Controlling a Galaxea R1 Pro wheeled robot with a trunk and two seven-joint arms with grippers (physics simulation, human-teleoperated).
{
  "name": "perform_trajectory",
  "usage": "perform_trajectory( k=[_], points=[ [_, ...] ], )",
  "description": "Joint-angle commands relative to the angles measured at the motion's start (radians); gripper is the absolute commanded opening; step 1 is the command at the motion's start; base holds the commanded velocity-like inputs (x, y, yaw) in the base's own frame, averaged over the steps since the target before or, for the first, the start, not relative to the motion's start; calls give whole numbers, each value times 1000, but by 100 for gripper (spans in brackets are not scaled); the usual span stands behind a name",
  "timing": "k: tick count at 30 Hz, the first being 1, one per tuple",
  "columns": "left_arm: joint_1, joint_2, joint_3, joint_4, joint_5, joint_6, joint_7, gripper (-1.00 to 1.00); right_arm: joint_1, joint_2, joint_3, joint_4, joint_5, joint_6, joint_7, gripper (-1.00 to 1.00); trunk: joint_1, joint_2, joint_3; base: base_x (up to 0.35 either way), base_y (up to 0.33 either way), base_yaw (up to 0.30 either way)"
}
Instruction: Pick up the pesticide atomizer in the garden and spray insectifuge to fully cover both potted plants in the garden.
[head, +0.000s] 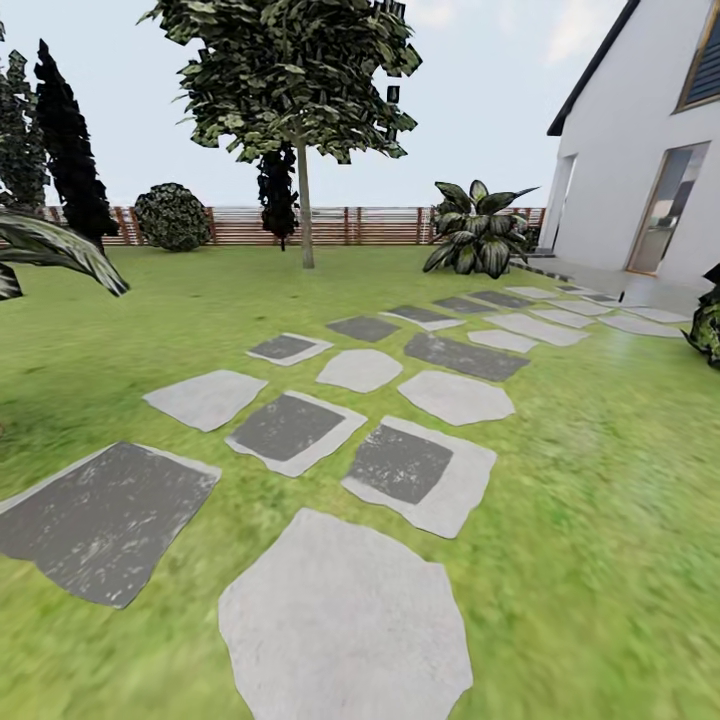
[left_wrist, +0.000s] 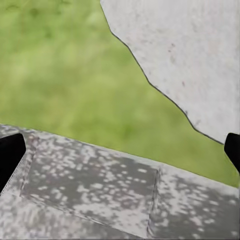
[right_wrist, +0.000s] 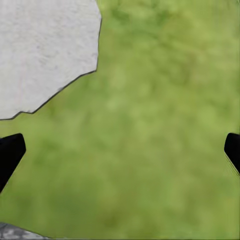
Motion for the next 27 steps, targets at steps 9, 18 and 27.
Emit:
perform_trajectory(
  k=[9,18,27],
  points=[
    [-1,0,2,1,1,-3,0,100,0,0,-1,0,0,-2,-1,100,0,0,-1,339,0,0],
    [-1,0,2,1,1,-3,0,100,0,0,-1,0,0,-2,0,100,0,0,-1,339,0,0],
    [-1,-1,2,1,1,-3,0,100,0,0,-1,0,0,-2,0,100,0,0,-1,339,0,0]
  ],
)
